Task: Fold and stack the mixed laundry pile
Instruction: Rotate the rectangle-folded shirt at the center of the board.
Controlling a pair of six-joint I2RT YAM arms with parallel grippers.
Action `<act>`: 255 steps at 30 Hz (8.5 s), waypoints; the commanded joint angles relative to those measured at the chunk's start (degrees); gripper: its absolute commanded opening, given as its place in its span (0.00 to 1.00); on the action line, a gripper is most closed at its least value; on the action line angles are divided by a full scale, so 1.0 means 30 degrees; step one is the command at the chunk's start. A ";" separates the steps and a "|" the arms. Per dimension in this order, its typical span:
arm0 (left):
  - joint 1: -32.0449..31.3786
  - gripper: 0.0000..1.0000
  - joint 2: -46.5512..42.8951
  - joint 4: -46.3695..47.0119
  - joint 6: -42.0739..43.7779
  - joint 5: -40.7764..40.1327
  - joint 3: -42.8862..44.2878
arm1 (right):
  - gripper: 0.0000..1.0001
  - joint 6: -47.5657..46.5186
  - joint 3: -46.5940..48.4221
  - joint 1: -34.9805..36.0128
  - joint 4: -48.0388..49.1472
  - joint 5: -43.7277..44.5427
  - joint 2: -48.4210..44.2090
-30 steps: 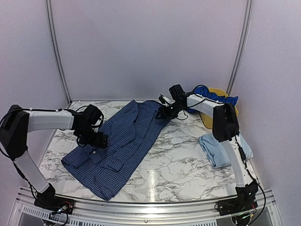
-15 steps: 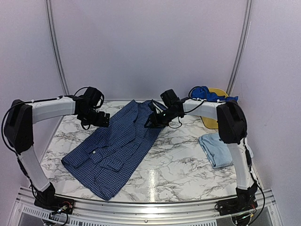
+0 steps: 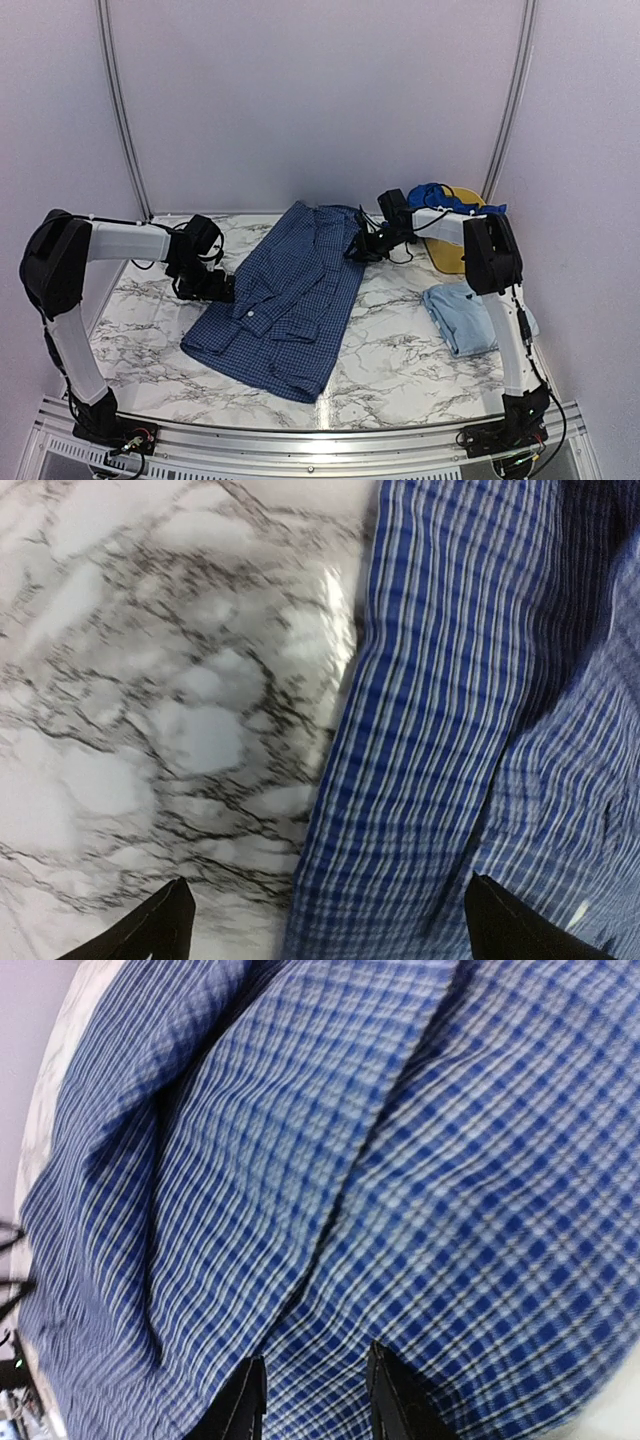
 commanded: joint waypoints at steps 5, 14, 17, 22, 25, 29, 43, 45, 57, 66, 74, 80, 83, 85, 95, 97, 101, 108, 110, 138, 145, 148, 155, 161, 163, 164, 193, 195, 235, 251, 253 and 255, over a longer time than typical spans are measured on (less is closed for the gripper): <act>-0.0605 0.91 -0.2849 0.0766 -0.0890 0.3533 -0.1522 | 0.40 -0.0550 0.7474 -0.0705 -0.2379 0.1114 0.3322; -0.0556 0.62 -0.1769 0.0287 -0.0006 0.2893 -0.1354 | 0.49 0.0643 -0.1684 0.0475 0.1175 -0.1252 -0.3137; -0.0778 0.52 -0.1754 0.0247 -0.0209 0.2755 -0.1900 | 0.49 0.0522 -0.3930 0.1553 0.1382 -0.1973 -0.3912; -0.2465 0.49 -0.3627 0.0073 -0.0139 0.2371 -0.2715 | 0.49 0.1614 -0.6579 0.3022 0.2996 -0.3386 -0.5245; -0.3247 0.48 -0.4204 -0.0092 -0.0387 0.2430 -0.3359 | 0.51 0.1856 -0.6675 0.3666 0.3217 -0.3834 -0.5853; -0.4212 0.46 -0.4499 -0.0095 -0.0749 0.2485 -0.4003 | 0.51 0.0845 -0.6138 0.4858 0.3176 -0.4082 -0.6184; -0.6260 0.43 -0.3011 0.0764 -0.2526 0.2260 -0.3158 | 0.53 -0.0771 -0.6222 0.6118 0.1469 -0.2264 -0.6052; -0.6452 0.44 -0.2508 0.0763 -0.2583 0.1895 -0.2896 | 0.53 -0.0474 -0.7301 0.5780 0.1718 -0.2242 -0.6772; -0.7347 0.12 -0.1500 0.0222 -0.2636 0.1003 -0.1516 | 0.51 0.0921 -1.2512 0.5472 0.3757 -0.4056 -0.6805; -0.8077 0.00 -0.2274 -0.0613 -0.2640 0.2514 -0.0075 | 0.47 0.1120 -1.3538 0.5477 0.4442 -0.4656 -0.6264; -0.8034 0.24 -0.2161 -0.1492 -0.3741 -0.1145 -0.1021 | 0.47 0.0922 -1.3377 0.5469 0.4420 -0.4649 -0.6776; -0.8016 0.33 -0.1121 -0.1869 -0.3787 -0.2597 -0.1319 | 0.47 0.0860 -1.3436 0.5390 0.4282 -0.4599 -0.7001; -0.7979 0.33 -0.0550 -0.1886 -0.3521 -0.2697 -0.1072 | 0.47 0.0864 -1.3546 0.5417 0.4311 -0.4627 -0.6816; -0.7979 0.31 -0.0081 -0.1925 -0.3308 -0.2783 -0.0910 | 0.47 0.0836 -1.3518 0.5407 0.4326 -0.4643 -0.6696; -0.8006 0.00 -0.0218 -0.2765 -0.2739 -0.2896 0.0166 | 0.47 0.0895 -1.3547 0.5408 0.4367 -0.4629 -0.6353; -0.8012 0.00 -0.0583 -0.3131 -0.2595 -0.2366 0.0728 | 0.47 0.0907 -1.3554 0.5435 0.4344 -0.4629 -0.6284; -0.8042 0.00 -0.1297 -0.3552 -0.2484 -0.0467 0.1746 | 0.46 0.0855 -1.3539 0.5428 0.4312 -0.4658 -0.6202; -0.8351 0.00 -0.1511 -0.3596 -0.2530 0.2141 0.2005 | 0.45 0.0864 -1.3700 0.5406 0.4457 -0.4746 -0.6187; -0.8792 0.00 -0.1057 -0.3551 -0.2471 0.2421 0.1866 | 0.45 0.0836 -1.3728 0.5392 0.4433 -0.4747 -0.6187; -0.4595 0.49 -0.5393 0.2443 -0.5616 0.4319 -0.1832 | 0.52 0.0944 -1.3336 0.4384 0.4711 -0.4783 -0.9702; -0.2329 0.42 -0.3780 0.3337 -0.6105 0.4244 -0.1590 | 0.53 0.2156 -1.2429 0.4209 0.5956 -0.4983 -0.8950; -0.1532 0.41 -0.2377 0.3822 -0.5938 0.4274 -0.0366 | 0.53 0.2291 -1.2200 0.4199 0.6019 -0.5083 -0.8422; -0.0450 0.47 0.0071 0.2609 -0.4390 0.4357 0.0854 | 0.53 0.1193 -1.2429 0.4210 0.4410 -0.4594 -0.7252; -0.0938 0.52 -0.1500 0.2554 -0.3790 0.5937 -0.2616 | 0.53 0.0496 -1.2873 0.4143 0.3444 -0.4276 -0.6305; -0.1541 0.49 -0.2017 0.2598 -0.3766 0.6317 -0.3486 | 0.53 0.0405 -1.3001 0.3887 0.3164 -0.4075 -0.6100; -0.1894 0.45 -0.2222 0.2575 -0.3817 0.6404 -0.3878 | 0.53 0.0326 -1.3045 0.3736 0.2992 -0.3985 -0.6048; -0.1182 0.64 0.6262 0.1535 -0.3024 0.2644 1.2026 | 0.53 0.0319 -1.3743 0.4822 0.1463 -0.2368 -1.0129; -0.0999 0.67 0.8909 0.0943 -0.3346 0.2916 1.4832 | 0.53 0.0640 -1.3942 0.5057 0.1592 -0.2237 -0.9969; 0.1795 0.64 -0.6864 -0.0935 -0.4693 0.0742 -0.2614 | 0.52 -0.2703 -1.3342 0.2517 -0.3236 -0.1251 -1.2619; 0.6557 0.58 -0.3575 -0.1010 0.0010 0.4861 -0.1162 | 0.50 -0.2192 -1.6416 0.0802 -0.0765 -0.0420 -1.0371; 0.6625 0.56 -0.3592 -0.1090 0.0185 0.4868 -0.1385 | 0.50 -0.2649 -1.5264 0.0456 -0.1541 0.0217 -1.0516; 0.6640 0.55 -0.3583 -0.1117 0.0242 0.5442 -0.1640 | 0.51 -0.2897 -1.4458 0.0409 -0.2202 0.0278 -1.1138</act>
